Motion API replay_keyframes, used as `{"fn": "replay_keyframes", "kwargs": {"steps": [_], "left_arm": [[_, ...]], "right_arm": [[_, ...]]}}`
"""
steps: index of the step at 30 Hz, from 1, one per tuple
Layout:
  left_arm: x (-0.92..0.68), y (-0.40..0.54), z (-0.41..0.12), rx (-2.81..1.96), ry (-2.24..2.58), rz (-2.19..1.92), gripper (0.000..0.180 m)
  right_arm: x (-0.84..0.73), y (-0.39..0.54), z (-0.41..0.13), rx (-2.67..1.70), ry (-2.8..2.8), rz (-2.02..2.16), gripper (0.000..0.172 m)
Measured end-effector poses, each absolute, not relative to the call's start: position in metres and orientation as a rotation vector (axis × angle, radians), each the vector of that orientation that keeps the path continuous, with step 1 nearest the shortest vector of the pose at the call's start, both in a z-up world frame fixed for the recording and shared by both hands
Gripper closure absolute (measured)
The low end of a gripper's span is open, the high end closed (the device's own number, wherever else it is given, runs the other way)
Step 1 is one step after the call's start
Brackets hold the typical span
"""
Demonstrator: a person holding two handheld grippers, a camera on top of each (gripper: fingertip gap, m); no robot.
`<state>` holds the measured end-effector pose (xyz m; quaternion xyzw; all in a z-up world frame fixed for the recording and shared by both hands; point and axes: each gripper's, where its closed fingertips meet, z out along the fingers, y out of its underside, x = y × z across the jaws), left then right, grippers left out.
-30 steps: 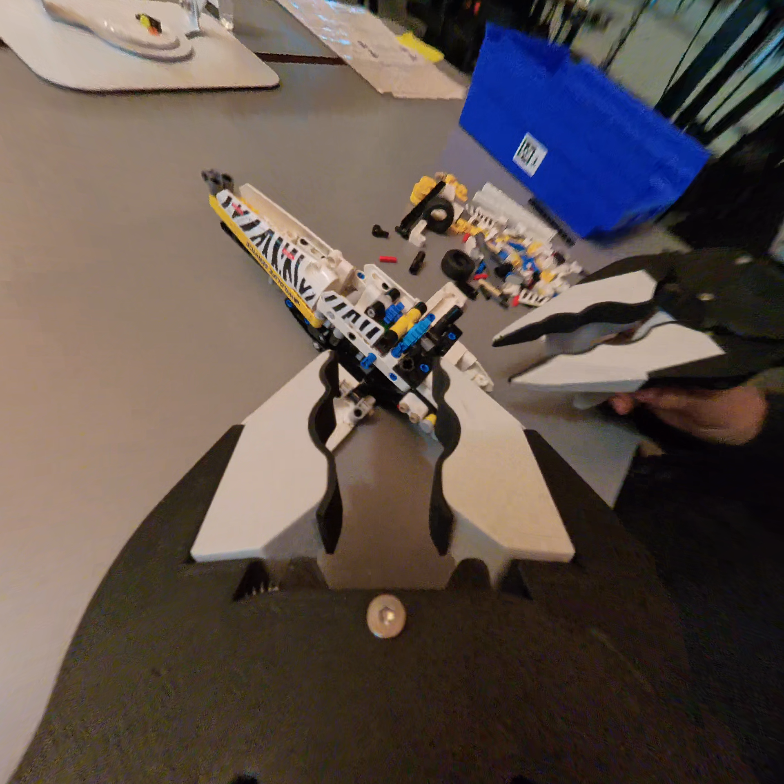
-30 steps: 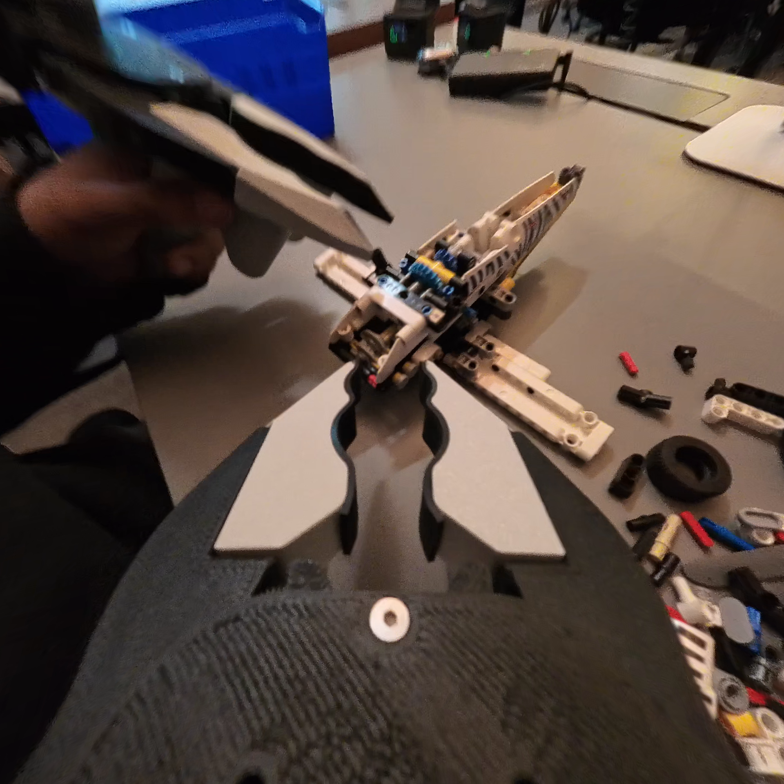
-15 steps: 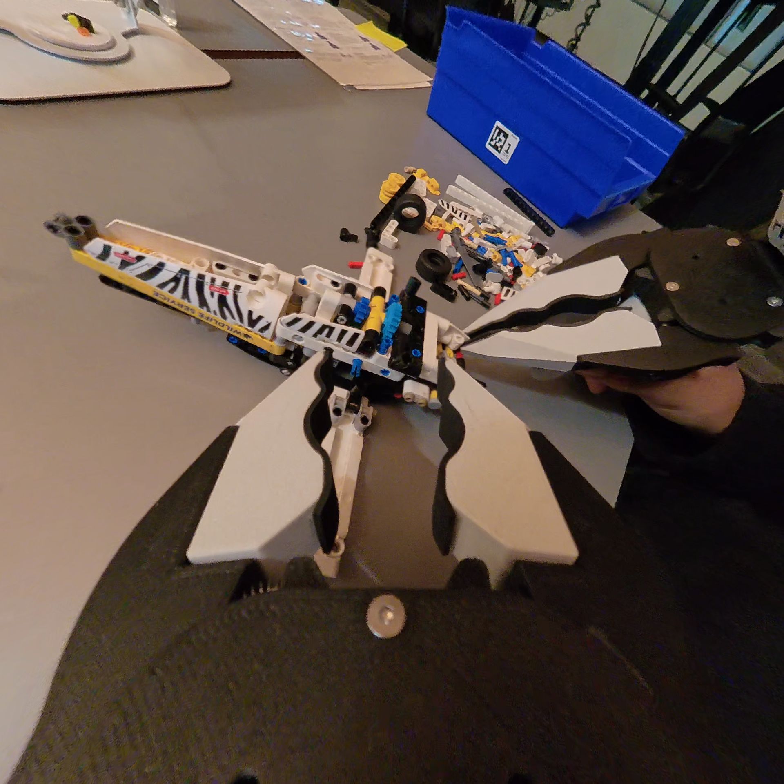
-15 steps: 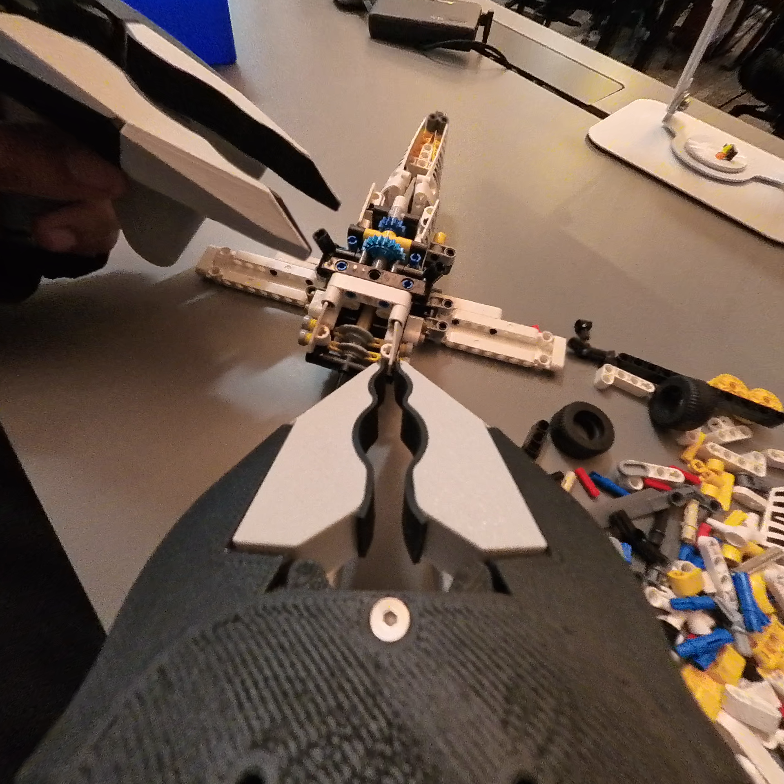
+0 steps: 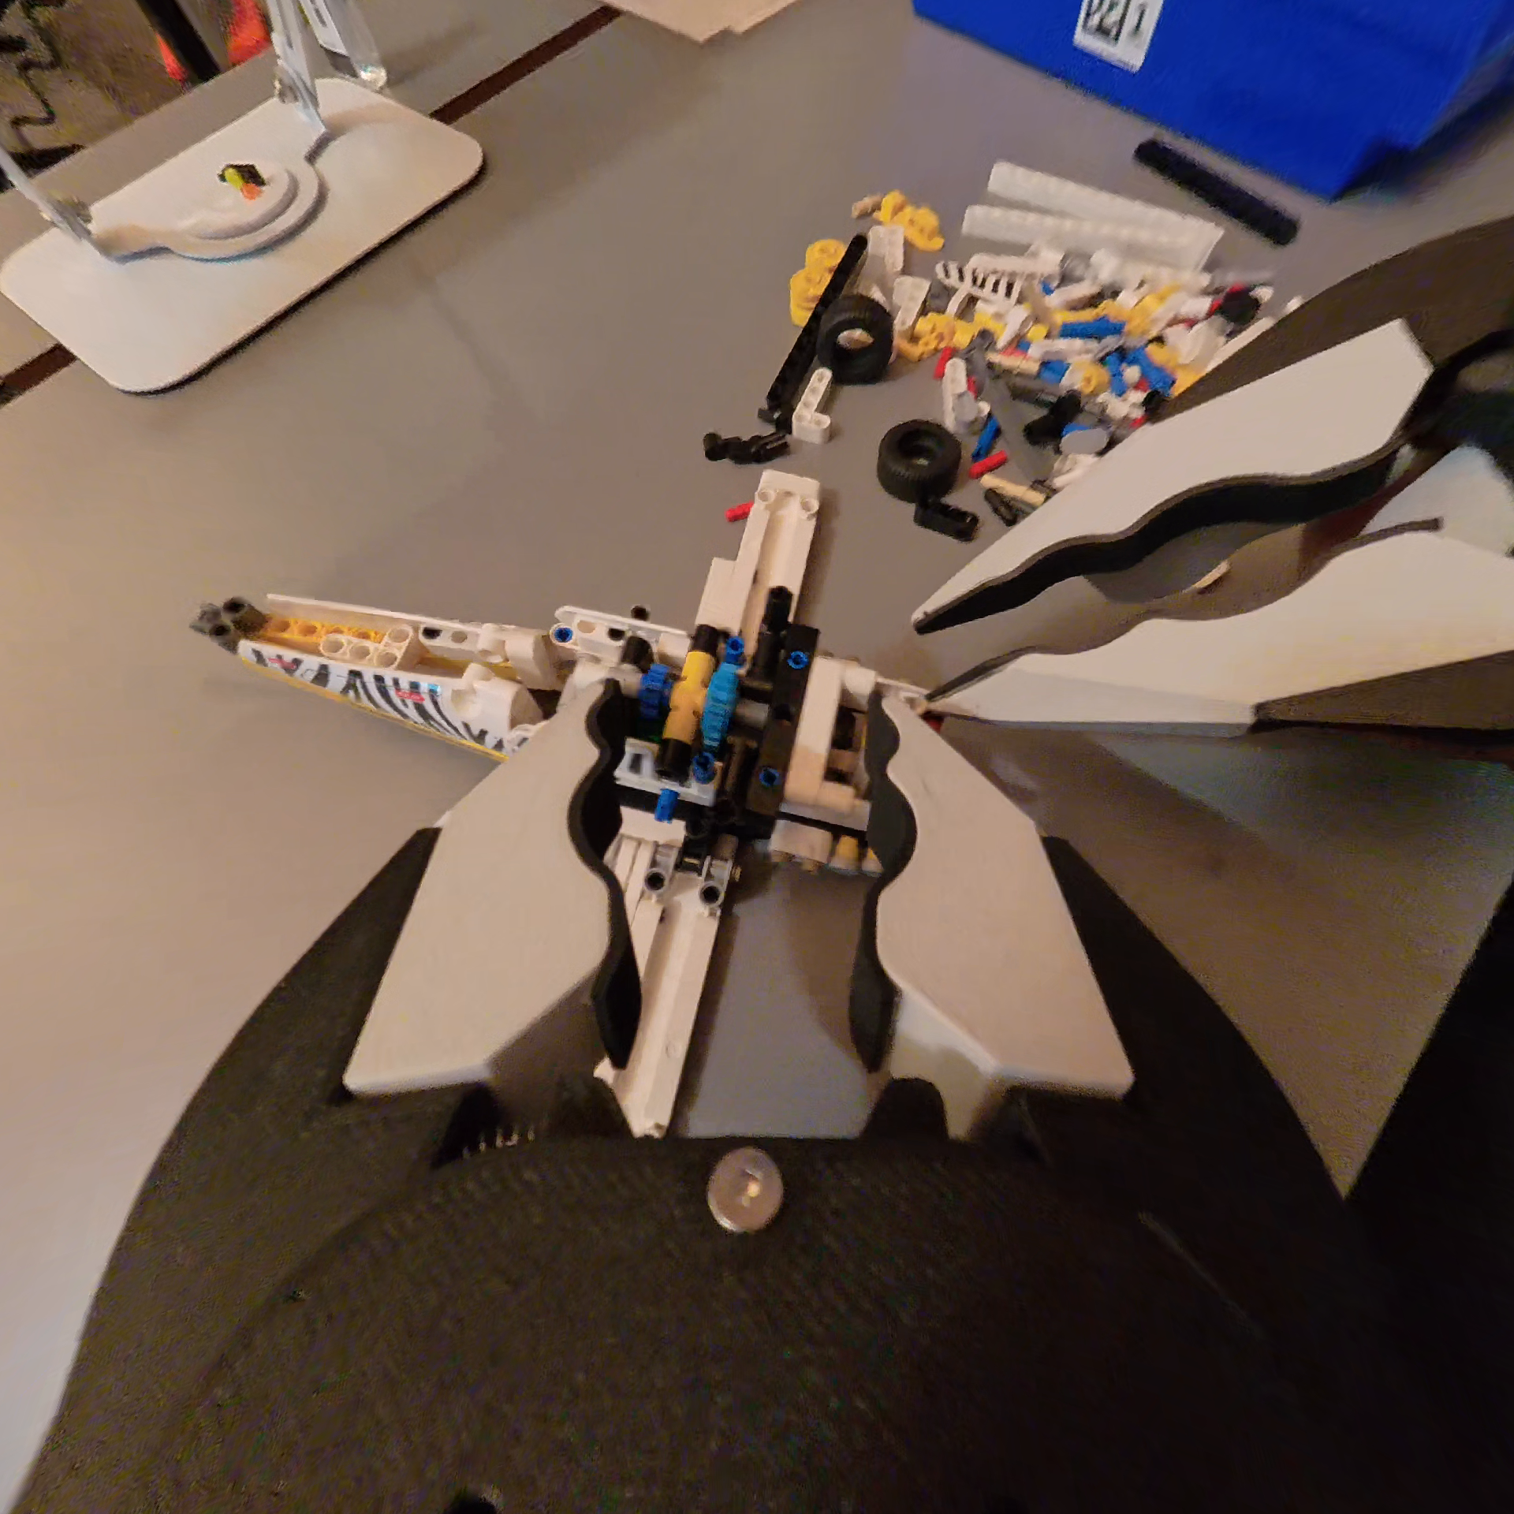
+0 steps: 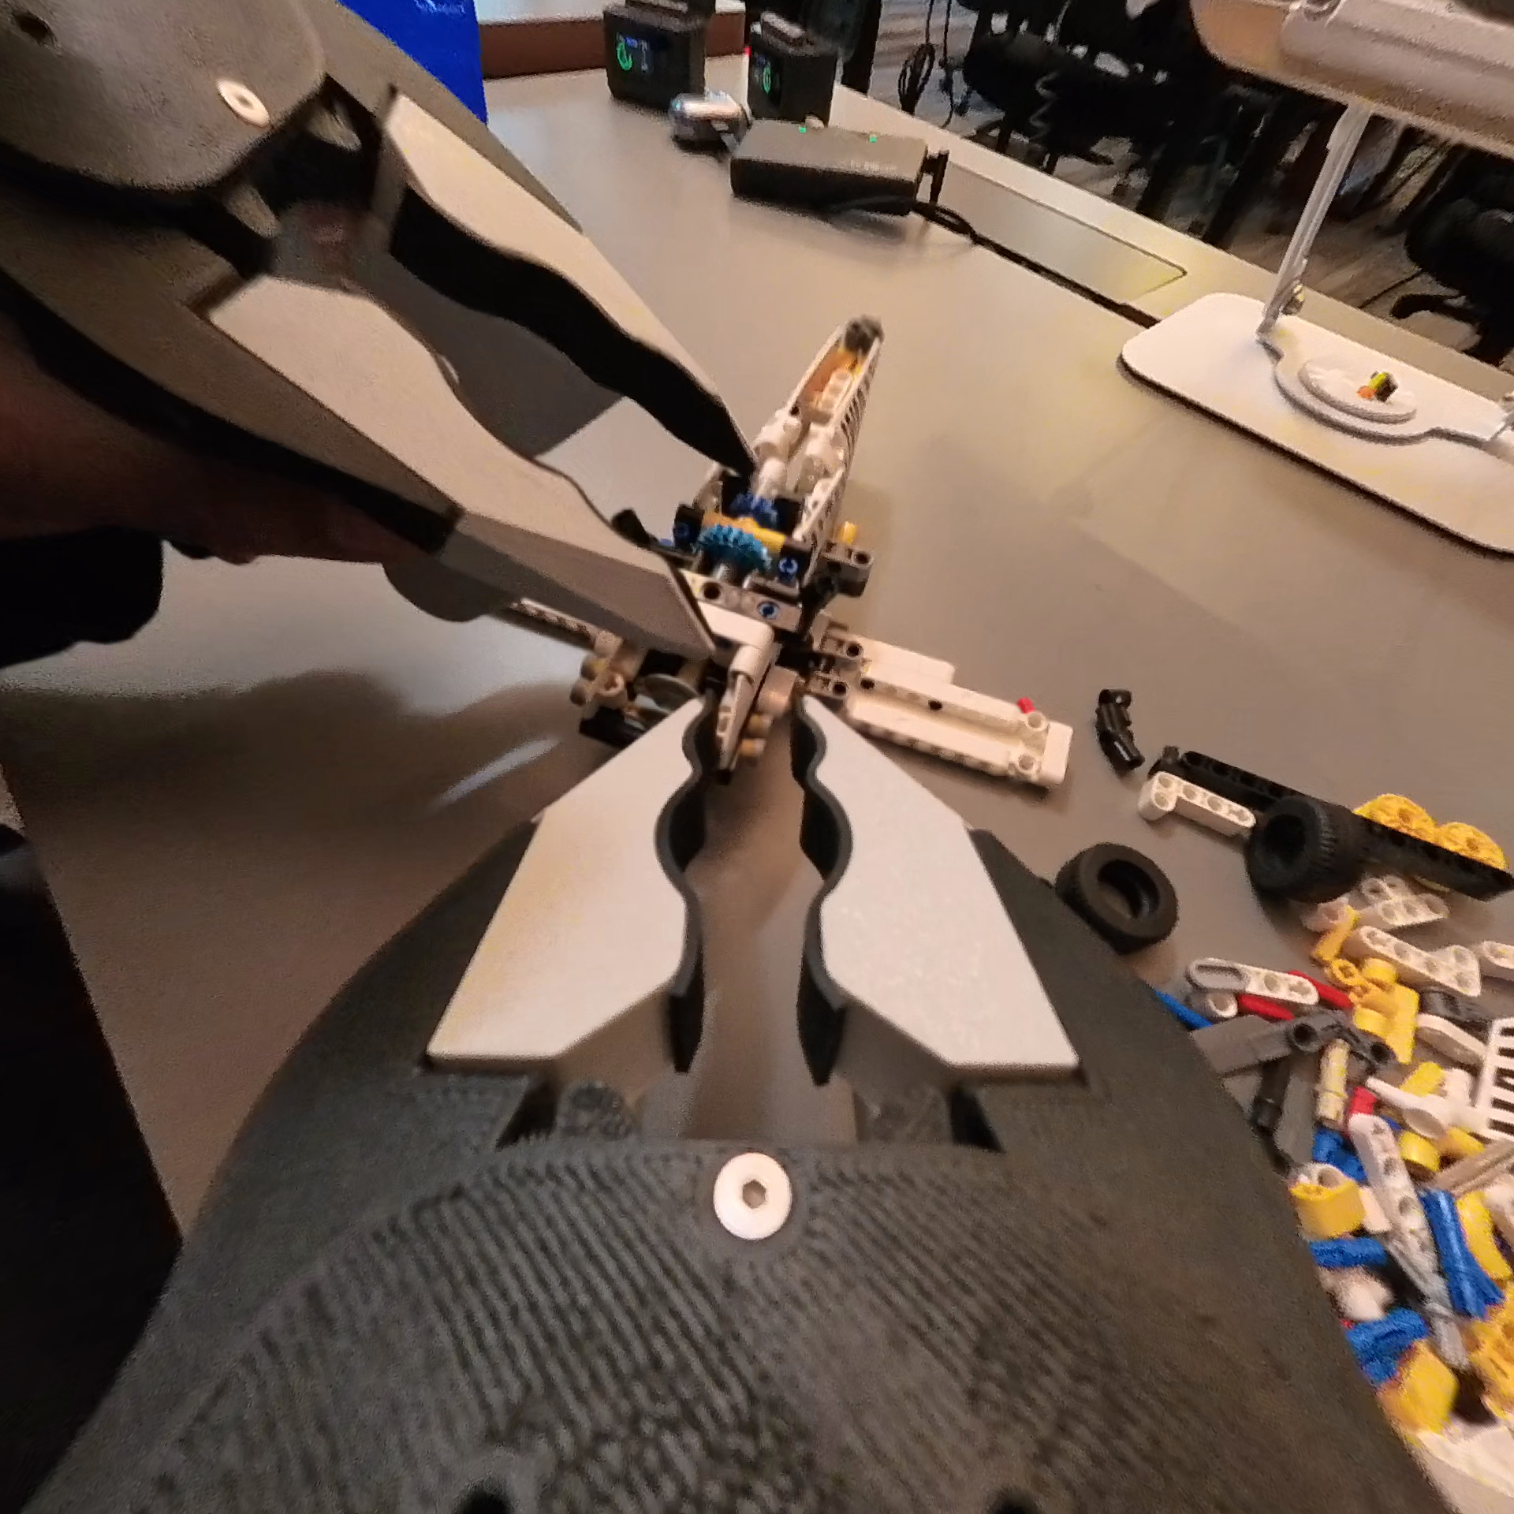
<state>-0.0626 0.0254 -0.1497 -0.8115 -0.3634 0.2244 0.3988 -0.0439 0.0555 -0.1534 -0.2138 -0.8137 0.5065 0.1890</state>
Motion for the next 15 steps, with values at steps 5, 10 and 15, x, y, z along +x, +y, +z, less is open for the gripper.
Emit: {"fn": "replay_keyframes", "kwargs": {"steps": [5, 10, 15], "left_arm": [[-0.064, 0.019, -0.156, -2.165, -0.933, 0.564, 0.124], [-0.07, 0.015, -0.165, -2.281, -0.886, 0.596, 0.112], [-0.076, 0.02, -0.164, -2.292, -0.785, 0.644, 0.111]], "right_arm": [[-0.046, 0.051, -0.156, -0.602, -2.31, 1.409, 0.156], [-0.048, 0.045, -0.16, -0.606, -2.331, 1.408, 0.167], [-0.053, 0.046, -0.161, -0.627, -2.325, 1.391, 0.168]]}}
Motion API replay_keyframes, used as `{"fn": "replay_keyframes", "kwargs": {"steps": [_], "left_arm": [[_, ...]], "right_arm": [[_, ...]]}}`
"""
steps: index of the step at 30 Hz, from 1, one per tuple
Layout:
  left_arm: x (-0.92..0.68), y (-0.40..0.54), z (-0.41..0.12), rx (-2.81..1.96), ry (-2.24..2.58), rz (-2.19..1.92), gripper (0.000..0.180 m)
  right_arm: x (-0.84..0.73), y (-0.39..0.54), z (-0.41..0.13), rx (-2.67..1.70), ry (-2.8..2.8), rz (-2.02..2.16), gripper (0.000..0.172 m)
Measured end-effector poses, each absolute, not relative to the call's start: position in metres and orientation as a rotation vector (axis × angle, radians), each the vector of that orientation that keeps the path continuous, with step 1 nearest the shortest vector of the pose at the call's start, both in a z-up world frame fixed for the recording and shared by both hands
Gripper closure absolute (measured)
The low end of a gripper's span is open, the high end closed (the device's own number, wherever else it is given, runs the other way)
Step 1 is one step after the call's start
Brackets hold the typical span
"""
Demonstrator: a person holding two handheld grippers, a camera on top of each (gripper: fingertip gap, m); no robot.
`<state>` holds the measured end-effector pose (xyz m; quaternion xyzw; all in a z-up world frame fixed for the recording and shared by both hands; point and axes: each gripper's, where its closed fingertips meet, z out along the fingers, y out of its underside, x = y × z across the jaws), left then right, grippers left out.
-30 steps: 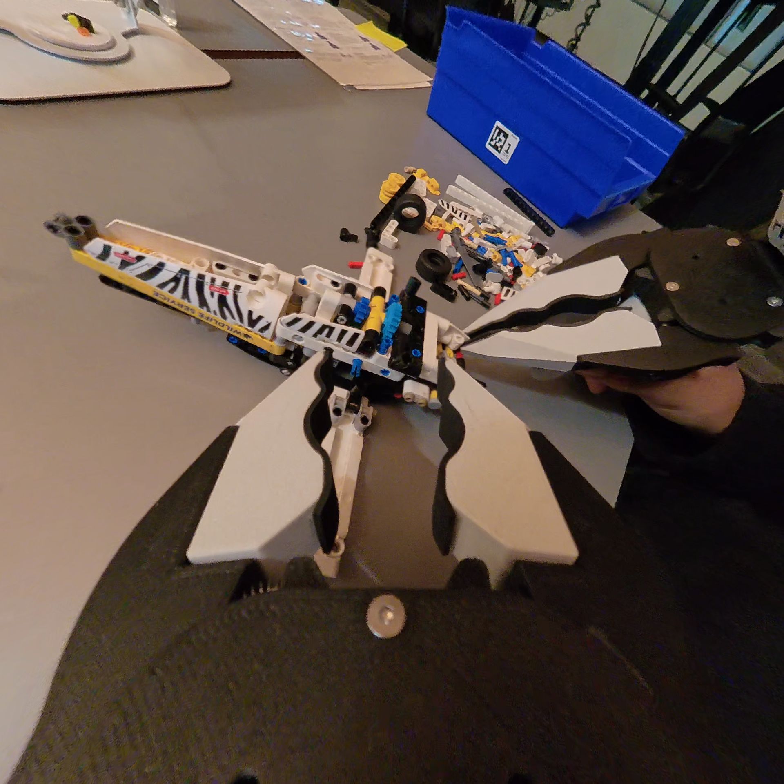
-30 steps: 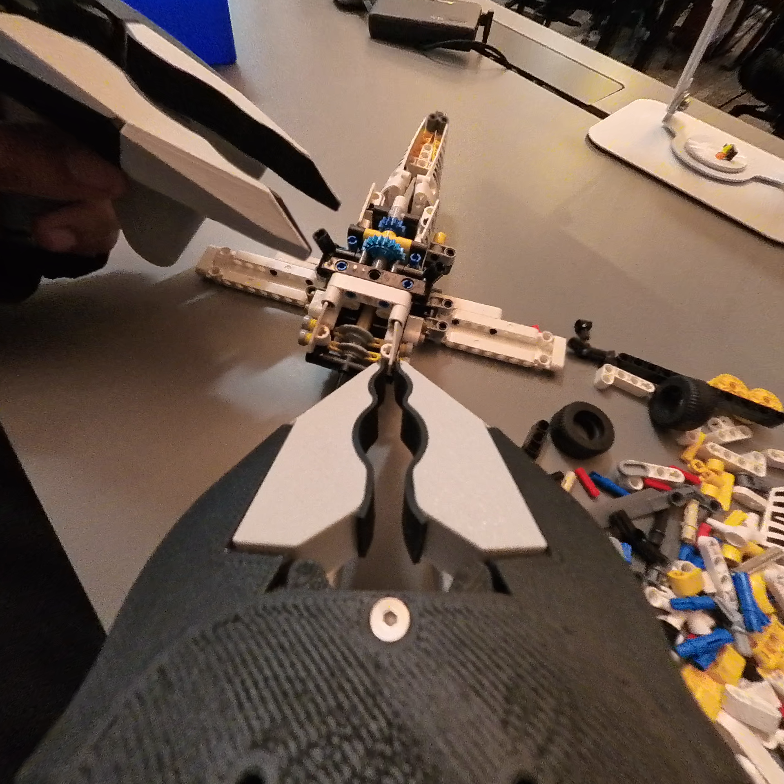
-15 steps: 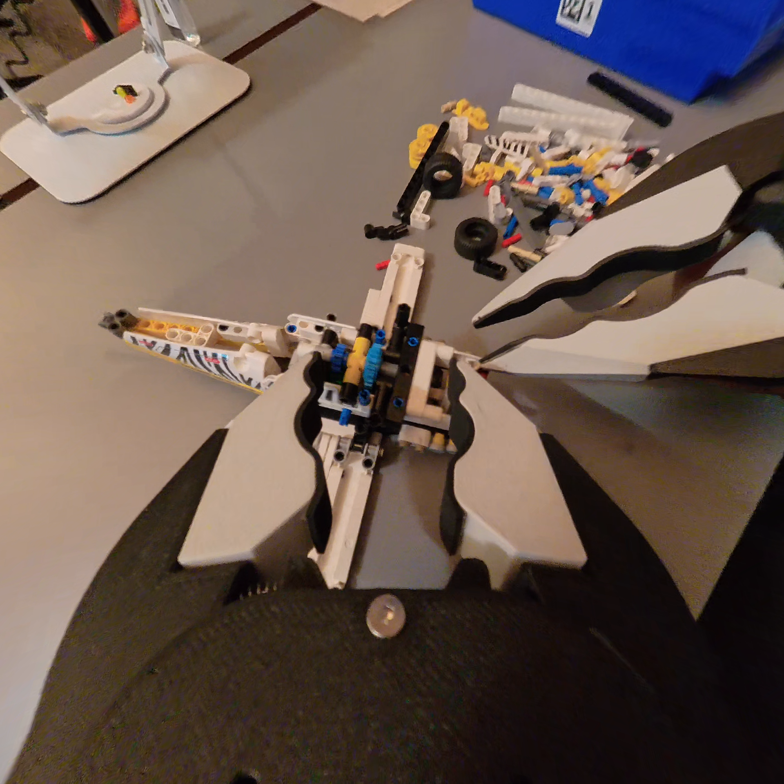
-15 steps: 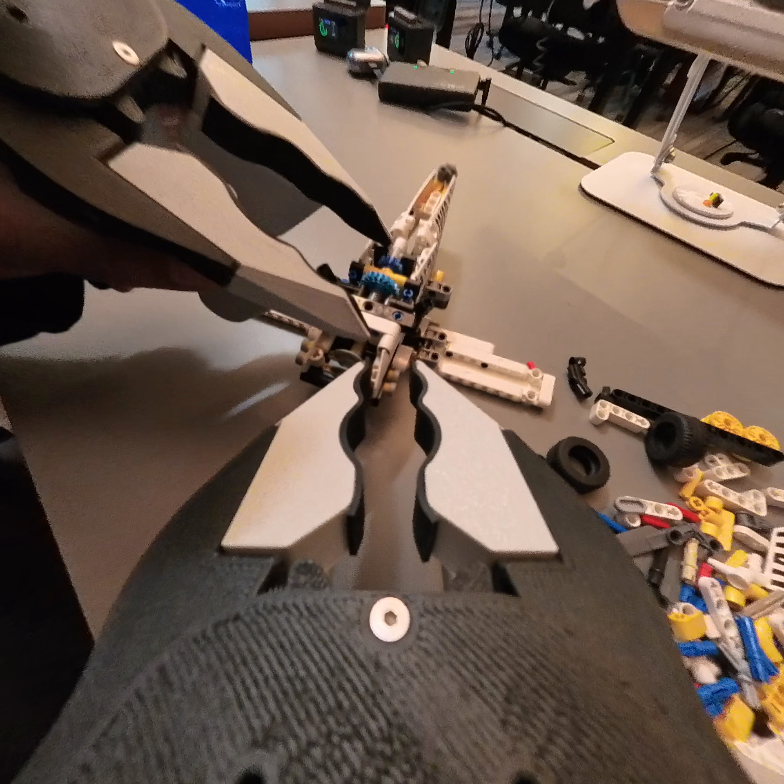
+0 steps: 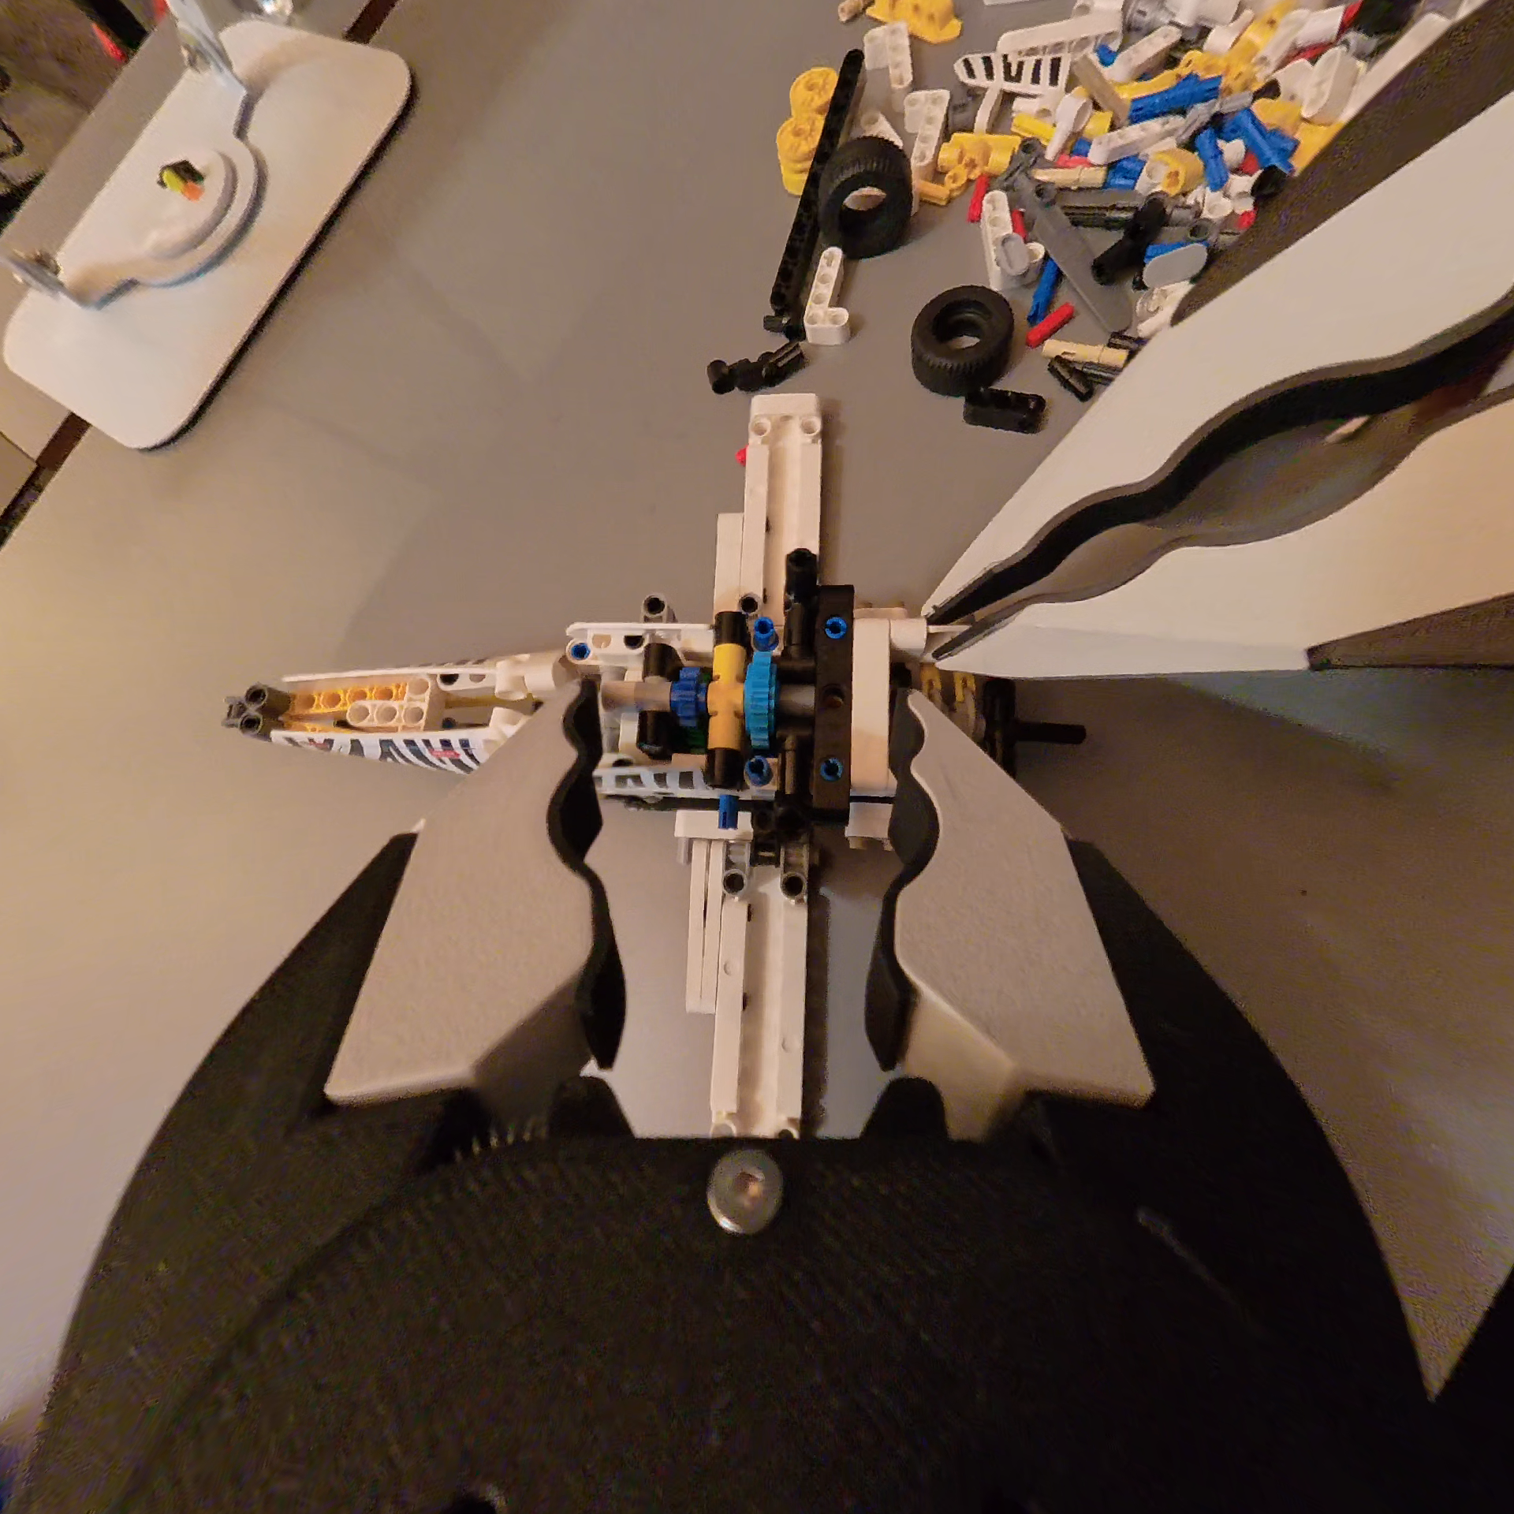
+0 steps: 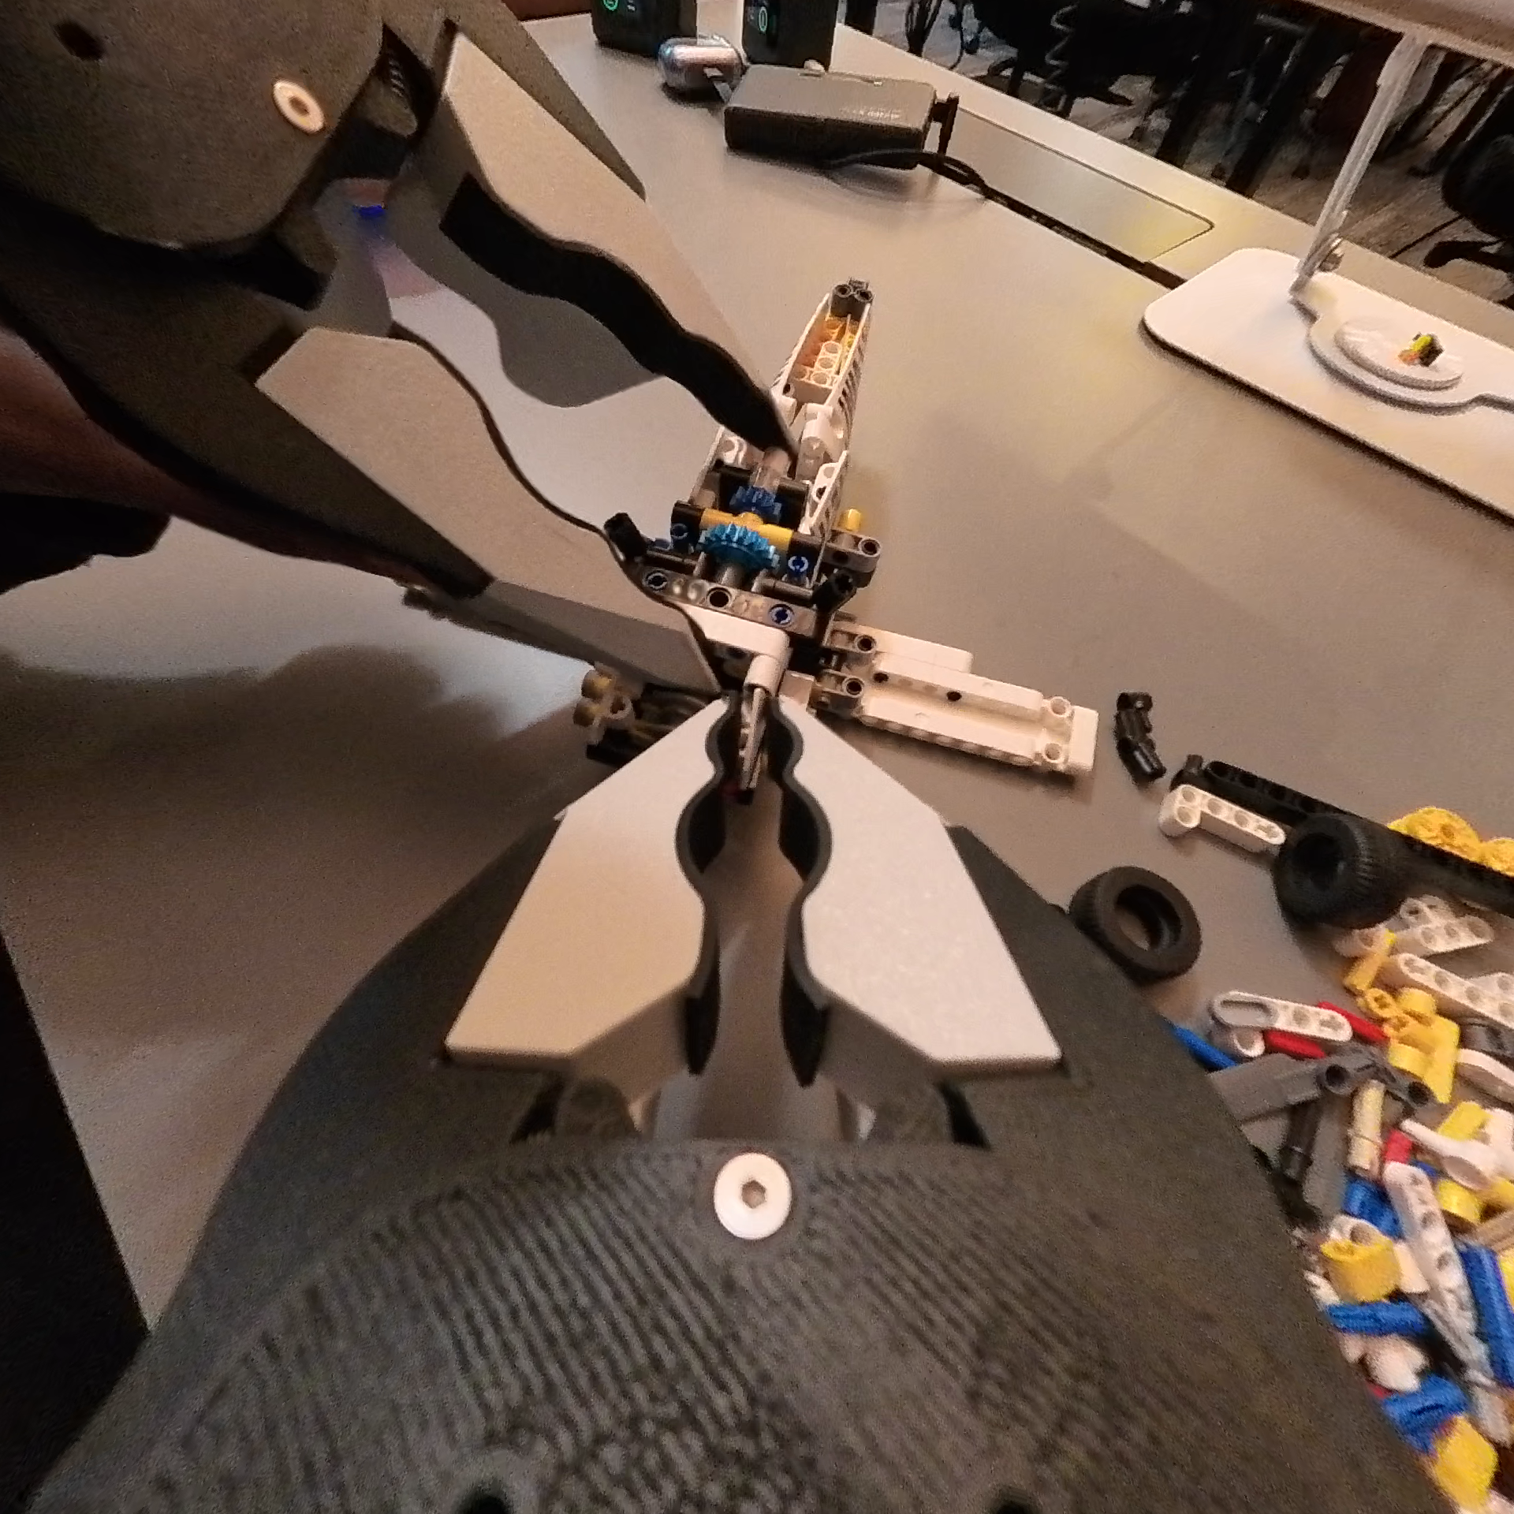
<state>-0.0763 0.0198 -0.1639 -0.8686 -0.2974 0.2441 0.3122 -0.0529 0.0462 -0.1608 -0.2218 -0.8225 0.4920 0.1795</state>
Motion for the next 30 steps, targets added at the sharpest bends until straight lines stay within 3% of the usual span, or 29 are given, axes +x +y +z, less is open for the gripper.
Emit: {"fn": "replay_keyframes", "kwargs": {"steps": [7, 15, 17, 20, 30], "left_arm": [[-0.078, 0.021, -0.165, -2.175, -0.878, 0.641, 0.122], [-0.082, 0.015, -0.165, -2.097, -0.989, 0.746, 0.122], [-0.102, -0.03, -0.166, -2.113, -1.123, 0.975, 0.121], [-0.087, -0.02, -0.161, -2.042, -1.12, 0.682, 0.122], [-0.08, -0.015, -0.163, -2.042, -1.062, 0.718, 0.122]], "right_arm": [[-0.056, 0.048, -0.161, -0.669, -2.333, 1.388, 0.171], [-0.045, 0.047, -0.164, -0.686, -2.398, 1.403, 0.172], [-0.033, 0.047, -0.168, -0.722, -2.417, 1.446, 0.172], [-0.045, 0.071, -0.155, -0.731, -2.285, 1.409, 0.172], [-0.055, 0.074, -0.148, -0.826, -2.276, 1.586, 0.172]]}}
